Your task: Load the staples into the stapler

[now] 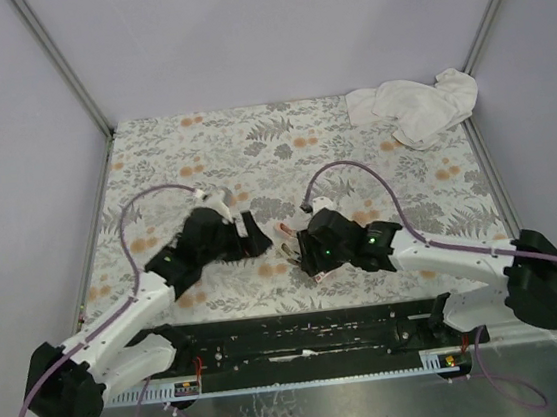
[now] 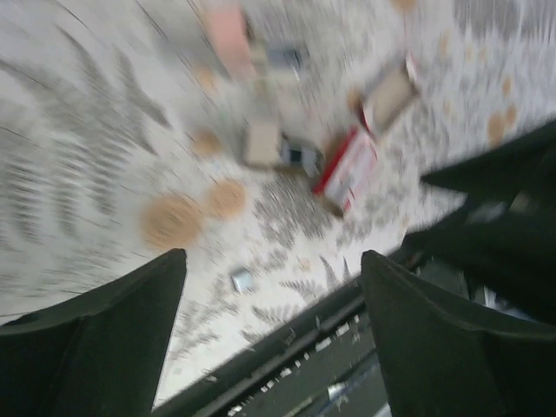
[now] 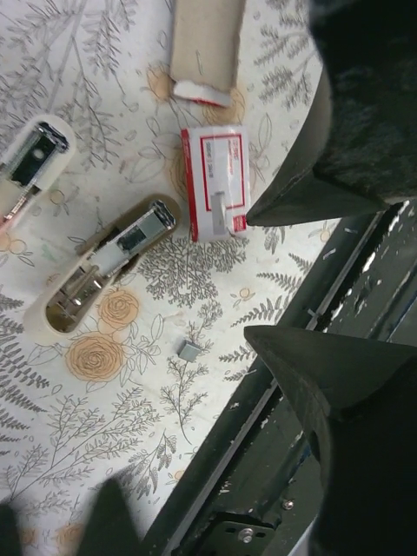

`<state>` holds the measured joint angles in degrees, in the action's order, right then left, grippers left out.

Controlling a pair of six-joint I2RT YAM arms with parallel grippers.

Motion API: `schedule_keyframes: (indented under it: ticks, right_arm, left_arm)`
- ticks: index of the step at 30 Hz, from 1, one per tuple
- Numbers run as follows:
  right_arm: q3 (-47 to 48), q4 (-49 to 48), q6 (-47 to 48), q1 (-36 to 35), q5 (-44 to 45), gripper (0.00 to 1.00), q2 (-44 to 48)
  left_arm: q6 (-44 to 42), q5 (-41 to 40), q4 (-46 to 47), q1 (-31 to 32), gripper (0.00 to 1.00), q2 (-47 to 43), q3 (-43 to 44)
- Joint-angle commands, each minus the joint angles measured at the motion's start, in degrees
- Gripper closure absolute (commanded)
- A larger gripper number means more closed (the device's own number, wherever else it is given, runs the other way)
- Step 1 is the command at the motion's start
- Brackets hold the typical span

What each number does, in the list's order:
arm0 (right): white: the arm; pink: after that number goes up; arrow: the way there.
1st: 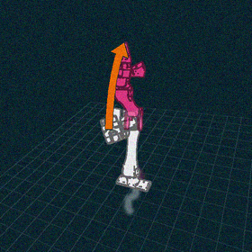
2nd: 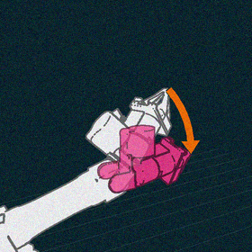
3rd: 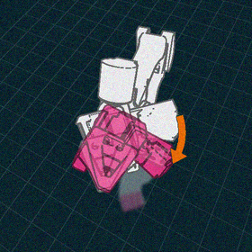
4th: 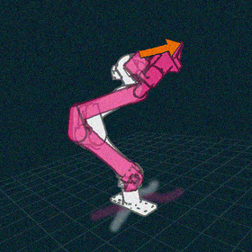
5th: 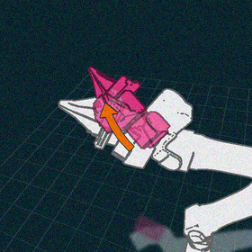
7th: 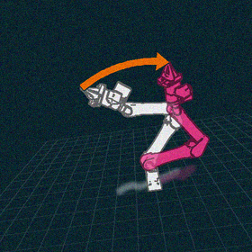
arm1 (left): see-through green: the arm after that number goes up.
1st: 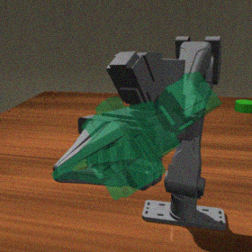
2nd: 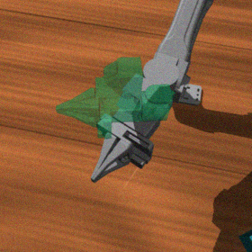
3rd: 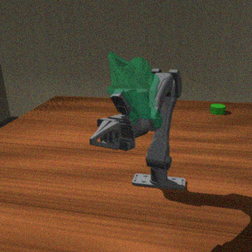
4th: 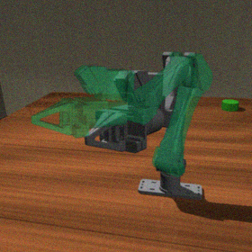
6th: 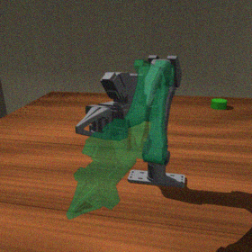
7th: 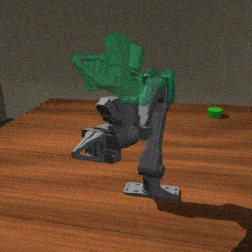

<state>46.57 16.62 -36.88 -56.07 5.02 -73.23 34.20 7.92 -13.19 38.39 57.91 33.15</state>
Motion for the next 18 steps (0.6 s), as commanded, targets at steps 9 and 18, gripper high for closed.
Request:
schedule_keyframes:
  ticks: [9, 18]
  right_arm:
    - [12.81, 5.96, -17.53, -12.51, 15.42, 0.52, -17.54]
    - [19.34, 9.50, -22.97, -15.14, 15.82, 0.52, -28.74]
  left_arm:
    - [-17.10, 3.97, -6.40, -29.28, 0.04, -0.02, 16.58]
    - [-17.47, -9.83, 1.42, -29.34, 0.00, -9.41, 10.24]
